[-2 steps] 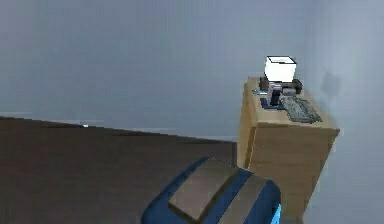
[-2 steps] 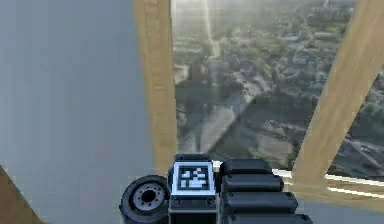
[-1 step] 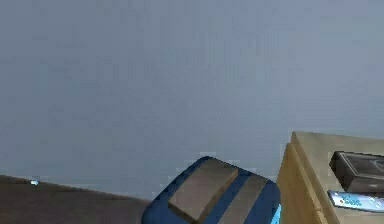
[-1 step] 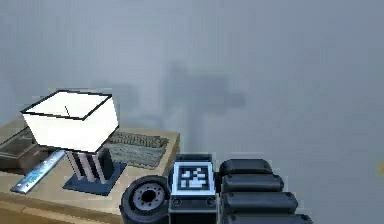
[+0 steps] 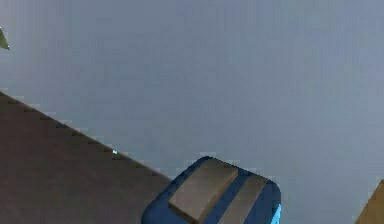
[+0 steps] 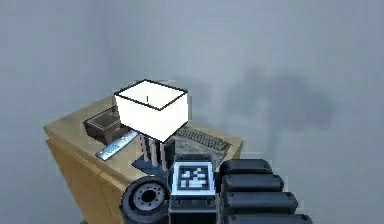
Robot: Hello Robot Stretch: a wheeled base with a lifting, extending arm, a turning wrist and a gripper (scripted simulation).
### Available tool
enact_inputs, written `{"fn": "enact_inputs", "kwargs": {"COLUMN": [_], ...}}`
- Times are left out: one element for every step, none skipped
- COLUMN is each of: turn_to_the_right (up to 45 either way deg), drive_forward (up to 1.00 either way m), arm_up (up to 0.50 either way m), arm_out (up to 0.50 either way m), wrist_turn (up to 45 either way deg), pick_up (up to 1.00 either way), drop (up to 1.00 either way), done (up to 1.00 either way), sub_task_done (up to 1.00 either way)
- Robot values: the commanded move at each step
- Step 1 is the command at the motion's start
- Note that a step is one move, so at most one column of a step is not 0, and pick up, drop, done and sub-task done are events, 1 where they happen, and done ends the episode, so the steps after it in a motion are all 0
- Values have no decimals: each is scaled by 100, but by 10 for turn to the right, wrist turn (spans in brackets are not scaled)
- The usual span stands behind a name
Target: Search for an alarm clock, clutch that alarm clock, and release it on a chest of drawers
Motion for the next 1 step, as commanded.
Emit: {"fn": "enact_inputs", "kwargs": {"turn_to_the_right": [0], "drive_forward": [5], "arm_up": [0], "arm_out": [0], "wrist_turn": [0], "pick_up": [0], "drop": [0], "done": [0], "sub_task_done": [0]}}
